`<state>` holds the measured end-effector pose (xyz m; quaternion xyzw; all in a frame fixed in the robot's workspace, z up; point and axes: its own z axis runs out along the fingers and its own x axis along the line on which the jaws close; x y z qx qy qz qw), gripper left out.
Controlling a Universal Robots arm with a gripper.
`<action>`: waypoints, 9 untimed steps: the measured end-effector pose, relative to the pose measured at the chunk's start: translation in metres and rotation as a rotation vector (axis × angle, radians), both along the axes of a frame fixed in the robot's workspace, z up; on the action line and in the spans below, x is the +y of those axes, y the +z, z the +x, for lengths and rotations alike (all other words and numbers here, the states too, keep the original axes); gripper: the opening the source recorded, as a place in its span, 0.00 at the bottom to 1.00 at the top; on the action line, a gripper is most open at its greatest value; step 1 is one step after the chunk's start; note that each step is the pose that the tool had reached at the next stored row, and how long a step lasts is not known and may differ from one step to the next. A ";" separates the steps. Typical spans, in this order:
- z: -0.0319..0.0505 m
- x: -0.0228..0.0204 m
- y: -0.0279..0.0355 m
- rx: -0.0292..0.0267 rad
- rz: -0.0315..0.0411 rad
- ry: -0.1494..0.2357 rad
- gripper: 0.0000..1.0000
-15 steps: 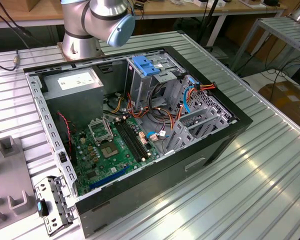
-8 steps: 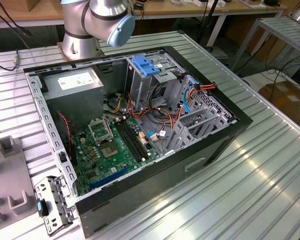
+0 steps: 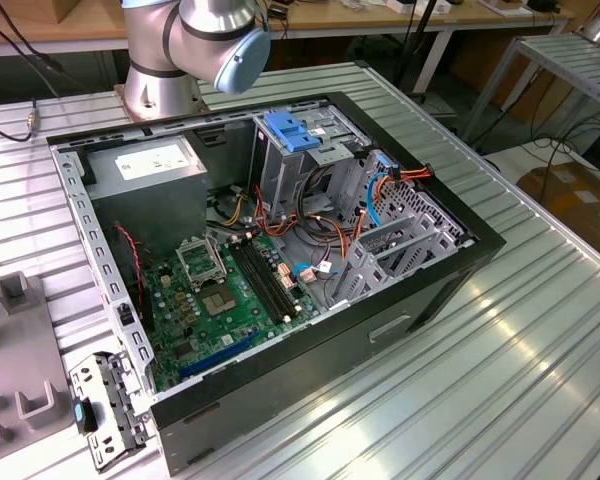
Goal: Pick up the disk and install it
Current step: 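Pick up the disk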
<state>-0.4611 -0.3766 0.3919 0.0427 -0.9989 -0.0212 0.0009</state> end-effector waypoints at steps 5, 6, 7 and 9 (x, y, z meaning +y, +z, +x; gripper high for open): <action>0.0000 0.0000 0.0000 0.0000 0.0000 0.021 0.11; 0.0000 0.0000 0.0000 0.0000 0.0000 0.024 0.11; 0.0000 0.0000 0.0000 0.0000 0.0000 0.028 0.11; 0.0000 0.0000 0.0000 0.0001 0.0000 0.035 0.11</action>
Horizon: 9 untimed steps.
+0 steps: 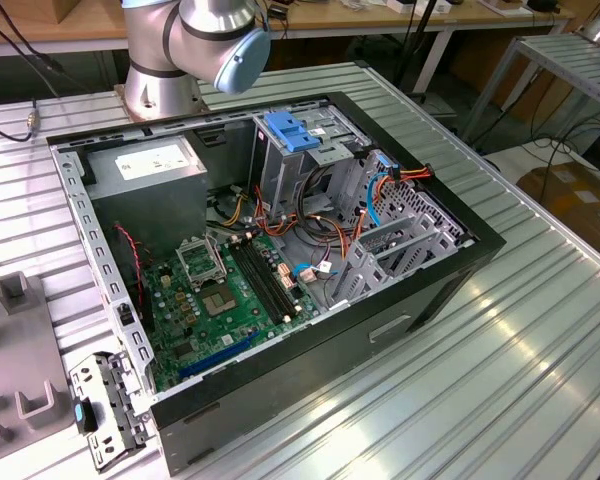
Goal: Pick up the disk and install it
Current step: 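Pick up the disk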
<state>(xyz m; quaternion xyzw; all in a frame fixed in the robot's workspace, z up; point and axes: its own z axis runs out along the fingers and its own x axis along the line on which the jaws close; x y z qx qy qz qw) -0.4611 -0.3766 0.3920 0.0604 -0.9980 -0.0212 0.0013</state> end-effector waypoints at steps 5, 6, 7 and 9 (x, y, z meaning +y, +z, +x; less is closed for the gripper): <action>0.0000 0.0000 0.0000 -0.0001 0.0000 0.041 0.11; 0.0000 0.0000 0.0000 -0.0001 0.0000 0.050 0.11; 0.0000 0.0000 0.0000 0.0000 0.0000 0.072 0.11; 0.0000 0.0000 0.0000 -0.0001 0.0000 0.096 0.11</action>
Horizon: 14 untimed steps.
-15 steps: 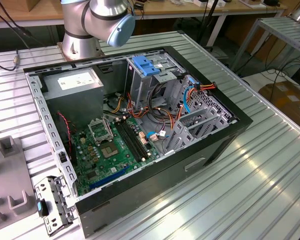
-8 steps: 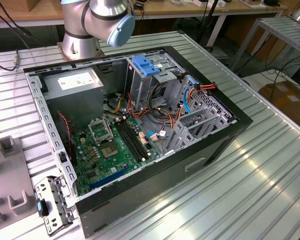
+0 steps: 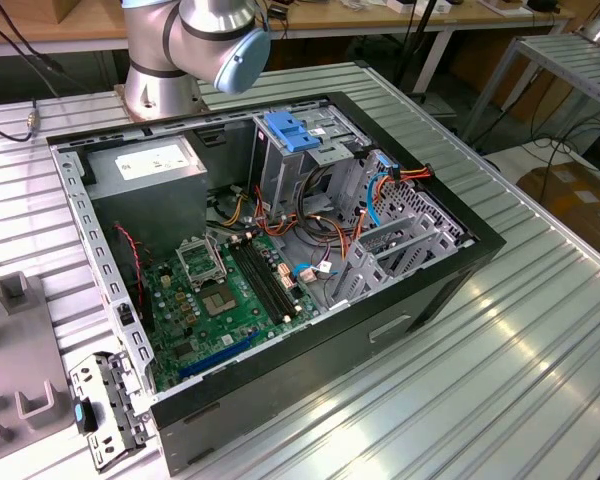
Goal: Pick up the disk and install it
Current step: 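Pick up the disk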
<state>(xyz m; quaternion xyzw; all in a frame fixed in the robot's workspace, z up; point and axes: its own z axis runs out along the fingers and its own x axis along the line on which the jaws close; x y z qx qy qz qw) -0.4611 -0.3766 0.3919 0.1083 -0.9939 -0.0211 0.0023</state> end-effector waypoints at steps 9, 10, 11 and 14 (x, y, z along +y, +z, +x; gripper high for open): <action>0.0000 0.0000 0.0000 0.0001 -0.0007 0.037 0.11; 0.0000 0.0000 0.0000 0.0000 -0.0009 0.041 0.11; 0.0000 0.0000 0.0000 0.0000 -0.0010 0.045 0.11; 0.0000 0.0000 0.0000 0.0000 -0.0015 0.060 0.11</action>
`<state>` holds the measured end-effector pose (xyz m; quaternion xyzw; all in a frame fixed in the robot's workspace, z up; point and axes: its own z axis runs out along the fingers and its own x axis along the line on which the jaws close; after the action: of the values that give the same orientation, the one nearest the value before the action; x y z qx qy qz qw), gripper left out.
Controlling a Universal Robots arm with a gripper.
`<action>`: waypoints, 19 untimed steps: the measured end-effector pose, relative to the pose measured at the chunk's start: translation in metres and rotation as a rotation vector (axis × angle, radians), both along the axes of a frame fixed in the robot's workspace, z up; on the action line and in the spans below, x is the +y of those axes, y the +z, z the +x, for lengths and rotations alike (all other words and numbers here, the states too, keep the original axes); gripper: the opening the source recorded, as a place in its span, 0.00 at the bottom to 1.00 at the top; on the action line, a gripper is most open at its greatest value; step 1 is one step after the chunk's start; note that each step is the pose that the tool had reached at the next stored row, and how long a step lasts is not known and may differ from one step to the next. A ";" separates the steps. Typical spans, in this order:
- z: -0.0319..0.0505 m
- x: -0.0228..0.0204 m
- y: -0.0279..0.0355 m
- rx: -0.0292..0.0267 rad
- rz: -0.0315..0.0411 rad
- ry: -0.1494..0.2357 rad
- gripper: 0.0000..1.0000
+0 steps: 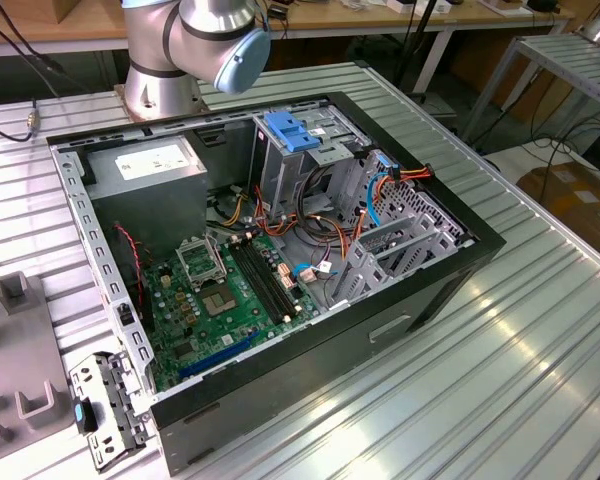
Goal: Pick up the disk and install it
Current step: 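Pick up the disk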
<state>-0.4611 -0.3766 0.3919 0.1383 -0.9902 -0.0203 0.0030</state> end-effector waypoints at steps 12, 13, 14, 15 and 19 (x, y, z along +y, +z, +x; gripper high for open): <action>0.0000 0.0000 0.0000 0.0000 -0.0027 0.057 0.11; 0.0000 0.0000 0.0000 0.0000 -0.0028 0.060 0.11; 0.0000 0.0000 0.0000 0.0000 -0.0029 0.065 0.11; 0.0000 0.0000 0.0000 0.0001 -0.0031 0.070 0.11; 0.0000 0.0000 0.0000 0.0000 -0.0035 0.076 0.11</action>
<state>-0.4611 -0.3766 0.3919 0.1757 -0.9843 -0.0184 0.0040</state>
